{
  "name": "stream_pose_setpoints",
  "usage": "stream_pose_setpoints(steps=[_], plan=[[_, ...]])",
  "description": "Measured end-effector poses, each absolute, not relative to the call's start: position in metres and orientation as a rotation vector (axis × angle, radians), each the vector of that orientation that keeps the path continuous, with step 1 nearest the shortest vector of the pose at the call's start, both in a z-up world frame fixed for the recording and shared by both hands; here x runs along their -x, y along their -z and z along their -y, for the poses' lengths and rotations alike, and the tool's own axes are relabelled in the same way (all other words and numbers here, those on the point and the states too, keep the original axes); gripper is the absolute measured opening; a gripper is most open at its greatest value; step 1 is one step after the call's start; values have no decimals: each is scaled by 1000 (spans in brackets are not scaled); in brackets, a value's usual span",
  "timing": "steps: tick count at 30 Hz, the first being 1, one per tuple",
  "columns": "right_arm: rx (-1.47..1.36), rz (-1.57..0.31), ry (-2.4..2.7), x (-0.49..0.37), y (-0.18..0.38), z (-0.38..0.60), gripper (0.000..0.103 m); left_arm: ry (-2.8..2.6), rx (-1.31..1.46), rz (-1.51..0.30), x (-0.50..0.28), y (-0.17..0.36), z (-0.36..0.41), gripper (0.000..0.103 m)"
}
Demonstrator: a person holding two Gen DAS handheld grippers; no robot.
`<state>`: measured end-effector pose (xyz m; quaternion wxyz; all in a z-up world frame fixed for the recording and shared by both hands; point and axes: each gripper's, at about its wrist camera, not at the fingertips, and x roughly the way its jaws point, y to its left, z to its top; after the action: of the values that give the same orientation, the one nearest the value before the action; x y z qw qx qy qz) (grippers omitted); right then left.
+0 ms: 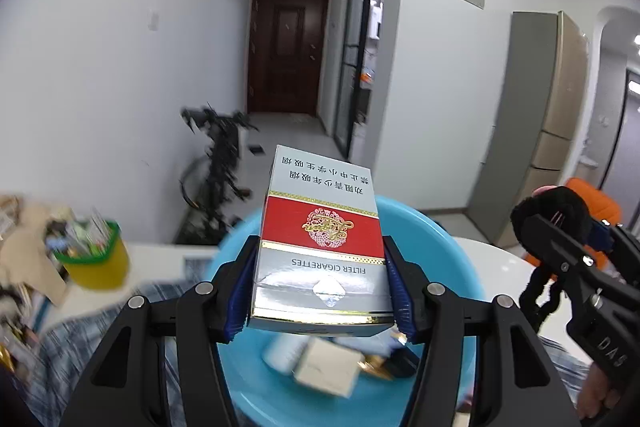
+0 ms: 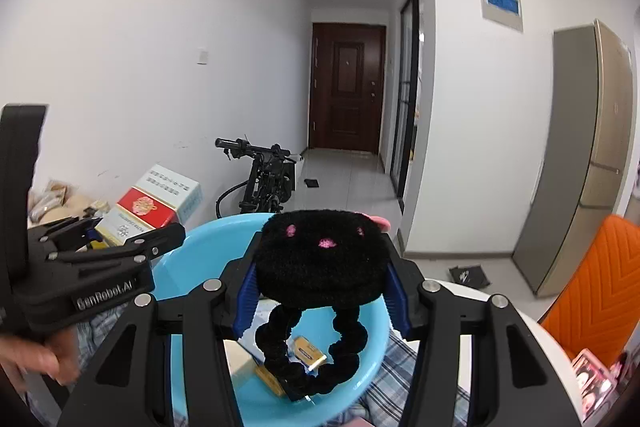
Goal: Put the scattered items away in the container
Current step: 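Lift and carry the cigarette box and plush toy over the blue basin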
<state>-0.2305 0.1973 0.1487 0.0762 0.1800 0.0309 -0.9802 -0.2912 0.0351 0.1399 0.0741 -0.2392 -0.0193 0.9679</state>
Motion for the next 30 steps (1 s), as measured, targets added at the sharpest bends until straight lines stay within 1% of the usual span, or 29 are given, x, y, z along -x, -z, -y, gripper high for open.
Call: stream_pose_setpoints(steps=[3, 7, 11, 12, 15, 18, 24, 27, 30], plan=[[-579, -54, 2982, 250, -154, -200, 51, -2886, 698, -47, 303, -144, -44, 60], [-678, 15, 3021, 273, -164, -204, 51, -2895, 708, -68, 316, -158, -46, 60], [-701, -123, 3050, 284, -176, -197, 51, -2830, 770, 0, 331, -176, -41, 60], [-715, -120, 3046, 287, -178, -197, 51, -2845, 775, -2, 334, -179, -41, 60], [-733, -22, 3032, 292, -183, -207, 51, -2869, 770, 2, 339, -184, -39, 60], [-750, 11, 3049, 296, -187, -215, 51, -2887, 768, -27, 340, -187, -41, 60], [-758, 128, 3050, 298, -195, -231, 51, -2880, 772, -21, 339, -188, -41, 60], [-784, 110, 3041, 302, -196, -231, 51, -2879, 794, -28, 338, -187, -42, 60], [-873, 23, 2989, 309, -192, -221, 51, -2836, 863, -73, 339, -183, -50, 60]])
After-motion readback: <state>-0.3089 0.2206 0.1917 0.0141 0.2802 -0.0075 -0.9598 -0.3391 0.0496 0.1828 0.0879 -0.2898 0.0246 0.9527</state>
